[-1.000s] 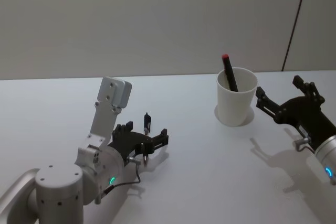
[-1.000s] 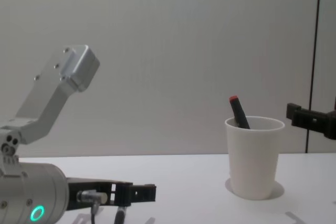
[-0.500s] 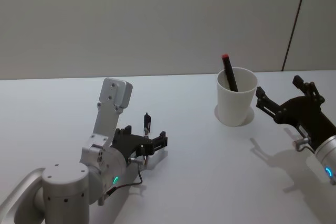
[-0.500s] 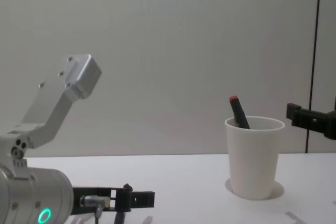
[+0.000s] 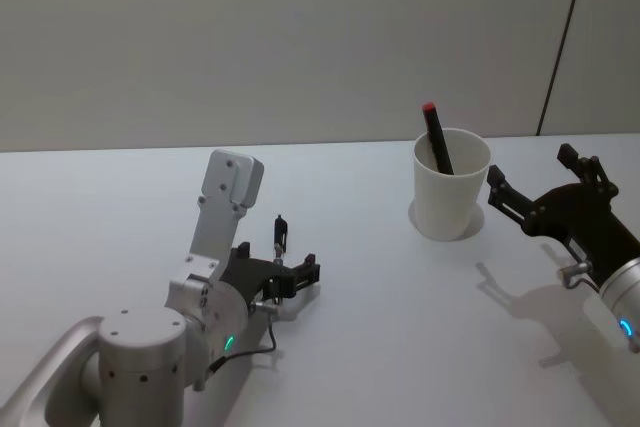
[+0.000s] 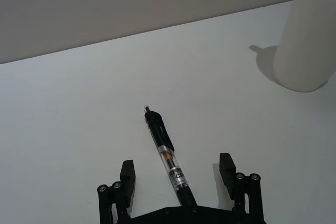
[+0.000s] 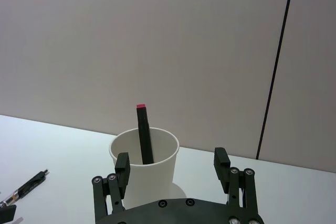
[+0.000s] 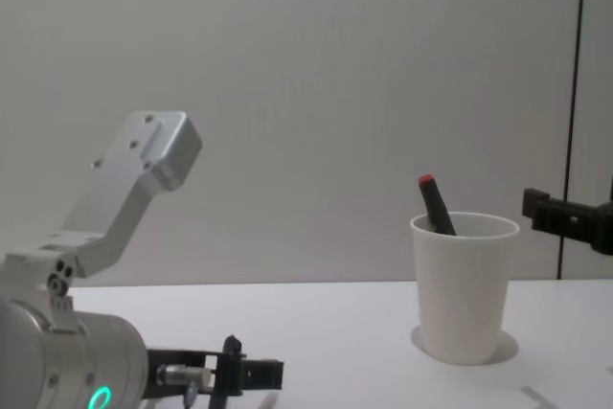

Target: Place the pen into the pen holder.

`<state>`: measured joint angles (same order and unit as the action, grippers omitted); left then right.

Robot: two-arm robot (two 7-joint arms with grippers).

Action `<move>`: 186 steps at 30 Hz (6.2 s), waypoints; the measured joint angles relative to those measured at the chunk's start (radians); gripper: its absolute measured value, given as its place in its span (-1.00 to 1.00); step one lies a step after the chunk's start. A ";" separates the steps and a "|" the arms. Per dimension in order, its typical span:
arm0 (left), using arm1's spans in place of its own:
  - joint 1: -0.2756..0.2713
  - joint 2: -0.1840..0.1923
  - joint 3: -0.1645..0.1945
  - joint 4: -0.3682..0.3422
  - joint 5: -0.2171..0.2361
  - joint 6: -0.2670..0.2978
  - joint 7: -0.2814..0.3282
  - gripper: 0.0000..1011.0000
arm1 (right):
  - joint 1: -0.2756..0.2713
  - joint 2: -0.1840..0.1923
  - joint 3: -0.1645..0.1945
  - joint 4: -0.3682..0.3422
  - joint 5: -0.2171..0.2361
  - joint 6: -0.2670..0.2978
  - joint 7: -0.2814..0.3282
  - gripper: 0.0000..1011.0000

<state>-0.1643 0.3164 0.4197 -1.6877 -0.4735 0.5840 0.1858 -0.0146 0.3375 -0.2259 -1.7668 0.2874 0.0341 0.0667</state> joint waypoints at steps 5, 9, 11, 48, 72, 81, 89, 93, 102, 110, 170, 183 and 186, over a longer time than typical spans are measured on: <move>-0.004 -0.009 0.005 0.006 0.021 0.008 0.002 0.98 | 0.000 0.000 0.000 0.000 0.000 0.000 0.000 0.98; -0.007 -0.016 0.008 0.010 0.036 0.016 0.005 0.98 | 0.000 0.000 0.000 0.000 0.000 0.000 0.000 0.98; -0.008 -0.020 0.010 0.012 0.043 0.022 0.008 0.98 | 0.000 0.000 0.000 0.000 0.000 0.000 0.000 0.98; -0.011 -0.039 0.015 0.019 0.072 0.047 0.025 -0.29 | 0.000 0.000 0.000 0.000 0.000 0.000 0.000 0.98; -0.010 -0.040 0.014 0.019 0.073 0.046 0.024 -0.74 | 0.000 0.000 0.000 0.000 0.000 0.000 0.000 0.98; -0.002 -0.026 0.001 0.010 0.068 -0.027 -0.021 -0.74 | 0.000 0.000 0.000 0.000 0.000 0.000 0.000 0.98; 0.006 -0.001 -0.019 -0.007 0.048 -0.115 -0.080 -0.74 | 0.000 0.000 0.000 0.000 0.000 0.000 0.000 0.98; 0.015 0.021 -0.039 -0.020 0.023 -0.180 -0.124 -0.74 | 0.000 0.000 0.000 0.000 0.000 0.000 0.000 0.98; 0.038 0.068 -0.079 -0.036 -0.062 -0.331 -0.229 -0.74 | 0.000 0.000 0.000 0.000 0.000 0.000 0.000 0.98; 0.055 0.105 -0.107 -0.041 -0.130 -0.437 -0.345 -0.74 | 0.000 0.000 0.000 0.000 0.000 0.000 0.000 0.98; -0.009 0.110 -0.067 -0.048 -0.043 -0.483 -0.810 -0.74 | -0.015 0.012 0.003 -0.027 0.035 -0.017 0.060 0.98; -0.011 0.109 -0.065 -0.048 -0.039 -0.482 -0.814 -0.74 | -0.075 0.053 0.018 -0.119 0.198 -0.008 0.162 0.98; -0.011 0.109 -0.065 -0.048 -0.038 -0.482 -0.814 -0.74 | -0.090 0.066 0.023 -0.143 0.246 0.002 0.187 0.98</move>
<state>-0.1755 0.4254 0.3545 -1.7355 -0.5118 0.1022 -0.6281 -0.1051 0.4036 -0.2030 -1.9099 0.5334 0.0356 0.2537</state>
